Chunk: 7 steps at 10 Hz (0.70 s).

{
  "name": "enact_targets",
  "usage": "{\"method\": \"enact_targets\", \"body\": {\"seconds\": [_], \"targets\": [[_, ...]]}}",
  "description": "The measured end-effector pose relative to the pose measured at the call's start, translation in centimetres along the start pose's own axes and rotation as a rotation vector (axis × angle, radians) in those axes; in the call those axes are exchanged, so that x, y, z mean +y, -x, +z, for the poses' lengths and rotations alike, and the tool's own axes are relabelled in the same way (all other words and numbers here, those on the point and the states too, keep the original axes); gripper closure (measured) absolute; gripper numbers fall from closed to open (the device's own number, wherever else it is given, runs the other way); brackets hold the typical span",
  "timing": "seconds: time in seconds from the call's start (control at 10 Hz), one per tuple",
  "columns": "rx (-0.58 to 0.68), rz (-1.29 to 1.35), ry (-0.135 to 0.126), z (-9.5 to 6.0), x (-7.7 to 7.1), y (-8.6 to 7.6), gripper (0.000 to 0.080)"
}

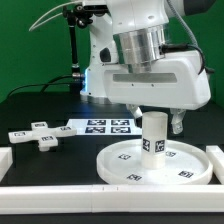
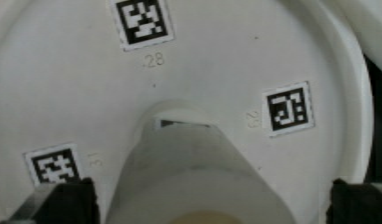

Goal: Assemble round table

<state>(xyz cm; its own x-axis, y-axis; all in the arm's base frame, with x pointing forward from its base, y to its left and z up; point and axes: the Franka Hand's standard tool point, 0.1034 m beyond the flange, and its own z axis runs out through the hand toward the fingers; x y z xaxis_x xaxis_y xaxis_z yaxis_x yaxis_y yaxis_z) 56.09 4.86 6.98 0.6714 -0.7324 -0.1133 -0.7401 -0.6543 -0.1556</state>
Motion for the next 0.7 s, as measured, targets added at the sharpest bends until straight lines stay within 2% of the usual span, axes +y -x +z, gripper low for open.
{"method": "enact_targets", "body": {"seconds": [0.4, 0.7], "targets": [[0.000, -0.262, 0.000, 0.01, 0.05, -0.05, 0.0150], [0.037, -0.634, 0.039, -0.11, -0.19, -0.25, 0.0150]]}}
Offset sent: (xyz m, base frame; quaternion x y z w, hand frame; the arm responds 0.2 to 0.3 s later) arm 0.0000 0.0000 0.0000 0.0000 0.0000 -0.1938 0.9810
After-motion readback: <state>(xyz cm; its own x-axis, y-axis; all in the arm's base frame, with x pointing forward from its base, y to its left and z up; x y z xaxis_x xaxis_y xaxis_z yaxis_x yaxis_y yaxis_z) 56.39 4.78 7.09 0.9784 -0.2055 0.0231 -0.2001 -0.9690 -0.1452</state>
